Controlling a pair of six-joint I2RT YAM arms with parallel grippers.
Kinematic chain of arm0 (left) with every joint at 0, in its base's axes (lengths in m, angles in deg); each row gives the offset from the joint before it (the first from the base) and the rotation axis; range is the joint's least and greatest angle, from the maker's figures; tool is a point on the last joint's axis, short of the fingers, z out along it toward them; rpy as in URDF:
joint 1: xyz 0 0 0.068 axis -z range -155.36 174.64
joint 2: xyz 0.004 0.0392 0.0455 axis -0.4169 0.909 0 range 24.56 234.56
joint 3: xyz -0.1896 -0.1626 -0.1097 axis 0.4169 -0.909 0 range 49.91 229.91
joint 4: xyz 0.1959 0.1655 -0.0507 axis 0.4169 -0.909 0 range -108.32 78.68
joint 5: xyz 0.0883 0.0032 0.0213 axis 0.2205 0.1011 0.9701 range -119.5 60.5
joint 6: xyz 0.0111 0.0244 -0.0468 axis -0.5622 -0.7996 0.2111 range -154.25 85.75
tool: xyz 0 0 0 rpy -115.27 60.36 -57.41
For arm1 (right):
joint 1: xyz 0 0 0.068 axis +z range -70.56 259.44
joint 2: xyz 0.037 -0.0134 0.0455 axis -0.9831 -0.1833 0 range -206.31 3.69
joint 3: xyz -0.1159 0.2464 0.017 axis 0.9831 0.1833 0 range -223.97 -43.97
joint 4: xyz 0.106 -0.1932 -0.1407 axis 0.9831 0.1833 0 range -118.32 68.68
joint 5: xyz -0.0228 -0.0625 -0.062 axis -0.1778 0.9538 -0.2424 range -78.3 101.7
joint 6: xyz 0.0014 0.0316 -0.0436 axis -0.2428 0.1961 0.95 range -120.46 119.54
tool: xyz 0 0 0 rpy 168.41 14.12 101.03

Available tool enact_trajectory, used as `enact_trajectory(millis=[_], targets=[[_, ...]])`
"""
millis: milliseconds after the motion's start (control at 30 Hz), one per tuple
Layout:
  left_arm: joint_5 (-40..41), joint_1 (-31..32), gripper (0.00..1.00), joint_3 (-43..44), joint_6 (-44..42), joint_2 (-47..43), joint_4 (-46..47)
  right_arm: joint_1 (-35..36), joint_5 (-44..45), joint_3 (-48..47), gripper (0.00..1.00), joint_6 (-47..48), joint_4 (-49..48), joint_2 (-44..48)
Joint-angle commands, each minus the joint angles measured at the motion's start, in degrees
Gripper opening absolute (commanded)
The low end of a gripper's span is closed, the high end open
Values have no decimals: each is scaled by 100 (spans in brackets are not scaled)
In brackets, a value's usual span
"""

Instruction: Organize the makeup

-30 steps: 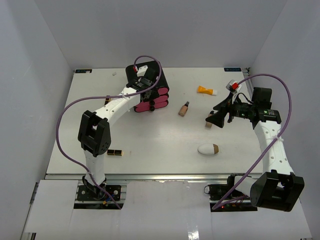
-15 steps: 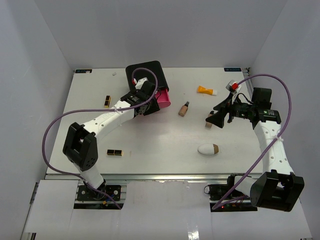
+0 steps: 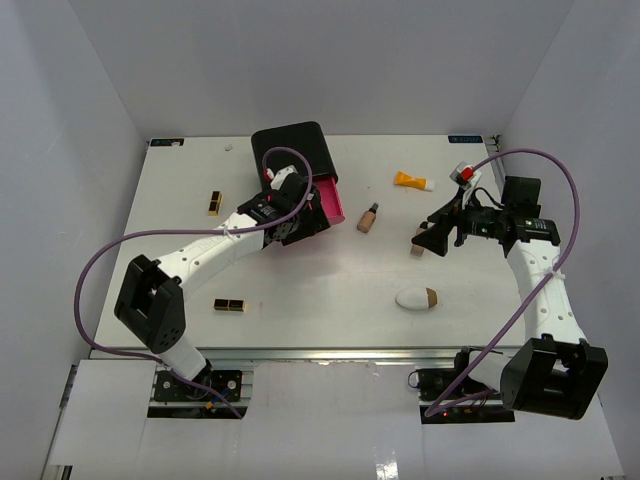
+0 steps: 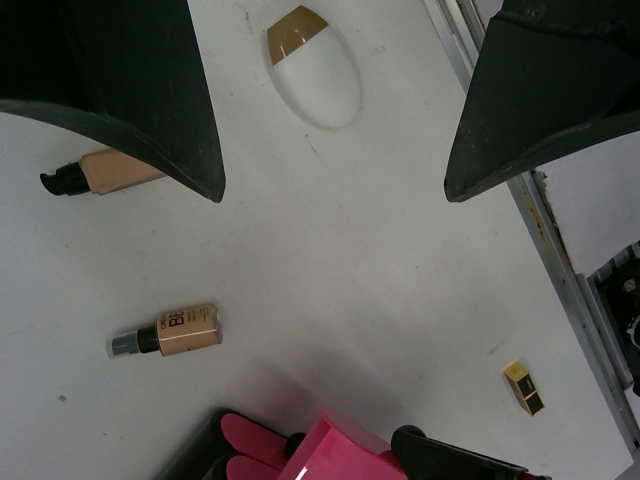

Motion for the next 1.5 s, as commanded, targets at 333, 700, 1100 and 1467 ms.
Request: enact_trajectory(millis=[333, 700, 1100, 1467], targets=[[-707, 18, 96, -306, -437, -694, 554, -42, -534, -406, 93, 2487, 1894, -143], [-1087, 18, 98, -582, -1216, -2026, 561, 11, -133, -262, 94, 6045, 4055, -249], [-588, -71, 98, -1913, -470, -3723, 116, 1292, 1682, 1171, 93, 6107, 3174, 276], [-123, -123, 98, -2589, 165, -4676, -484, 1610, 3004, 1982, 90, 4833, 1361, 119]])
